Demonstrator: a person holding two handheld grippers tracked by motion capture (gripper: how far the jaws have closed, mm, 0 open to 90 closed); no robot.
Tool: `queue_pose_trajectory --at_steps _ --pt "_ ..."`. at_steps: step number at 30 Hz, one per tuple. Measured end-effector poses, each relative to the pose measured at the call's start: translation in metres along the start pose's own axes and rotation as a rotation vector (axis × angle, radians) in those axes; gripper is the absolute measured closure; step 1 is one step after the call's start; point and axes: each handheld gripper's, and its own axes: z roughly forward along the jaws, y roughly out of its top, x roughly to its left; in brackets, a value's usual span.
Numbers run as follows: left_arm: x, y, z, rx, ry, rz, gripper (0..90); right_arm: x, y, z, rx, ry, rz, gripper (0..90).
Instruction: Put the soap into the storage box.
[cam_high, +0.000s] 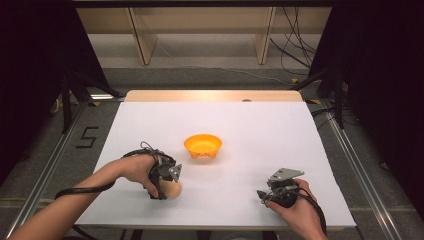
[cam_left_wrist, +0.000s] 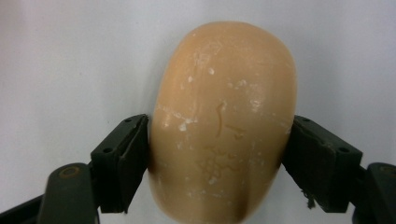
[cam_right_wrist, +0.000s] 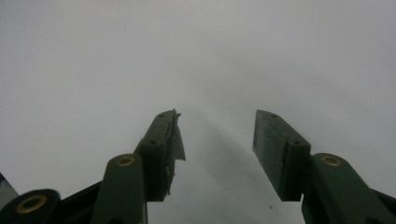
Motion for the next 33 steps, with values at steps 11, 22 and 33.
queue_pose_trajectory --at_steps 11,22,33 --pt "0.001 0.002 0.001 0.007 -0.008 0.0 27.4 0.001 0.0 0.0 0.013 0.006 0.012 50.4" --pt "0.002 -0.003 -0.001 -0.035 -0.002 -0.041 30.7 0.002 -0.001 0.002 0.003 -0.002 0.018 50.2" --pt "-0.001 -0.009 -0.001 -0.075 0.02 -0.081 31.2 0.001 -0.001 0.002 0.015 0.002 0.012 50.0"
